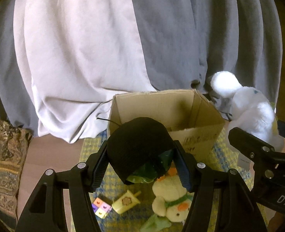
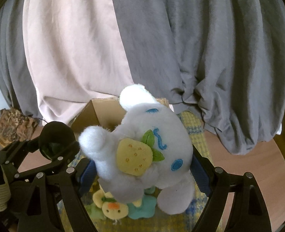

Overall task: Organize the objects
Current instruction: 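Carry the white dog and black ball over the cardboard box and release both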

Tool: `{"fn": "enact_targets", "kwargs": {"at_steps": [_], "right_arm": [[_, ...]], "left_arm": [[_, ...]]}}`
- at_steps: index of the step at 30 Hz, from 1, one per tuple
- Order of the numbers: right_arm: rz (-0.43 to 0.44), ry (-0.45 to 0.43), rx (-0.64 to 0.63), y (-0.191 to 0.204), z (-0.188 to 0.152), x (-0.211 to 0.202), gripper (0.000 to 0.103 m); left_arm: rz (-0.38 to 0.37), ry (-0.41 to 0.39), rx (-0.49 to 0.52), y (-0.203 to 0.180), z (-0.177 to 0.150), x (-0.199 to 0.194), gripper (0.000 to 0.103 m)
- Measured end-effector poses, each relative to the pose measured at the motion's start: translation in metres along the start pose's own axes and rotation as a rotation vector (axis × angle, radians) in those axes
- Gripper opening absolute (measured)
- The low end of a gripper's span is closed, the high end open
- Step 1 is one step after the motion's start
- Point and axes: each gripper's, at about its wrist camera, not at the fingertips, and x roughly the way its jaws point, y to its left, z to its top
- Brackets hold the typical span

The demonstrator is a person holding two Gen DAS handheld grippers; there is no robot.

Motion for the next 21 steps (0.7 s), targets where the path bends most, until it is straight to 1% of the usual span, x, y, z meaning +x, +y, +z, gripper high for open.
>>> {"fn": "enact_targets", "kwargs": {"at_steps": [6,11,17,21], "right_arm": [[-0.002,0.01,0.014,-0.003,0.016,0.013,0.085],[-0.013,0.01,-0.009,0.001,0.026,0.018,0.085],[-0.016,0.008,-0.024,0.008,0.038,0.026,0.085],[-0.028,0.006,-0.024,0.009,0.048,0.034,0.085]], "left_arm": [[-0.007,0.007,0.012,0.004,0.013,0.014,0.062],[-0.031,-0.001,0.011,0.004,0.022,0.021,0.062],[-0.021,-0.025,0.036,0.001,0.036,0.03,0.062],[-0.037,-0.028,0.019,0.004,0.045,0.039,0.063]]}}
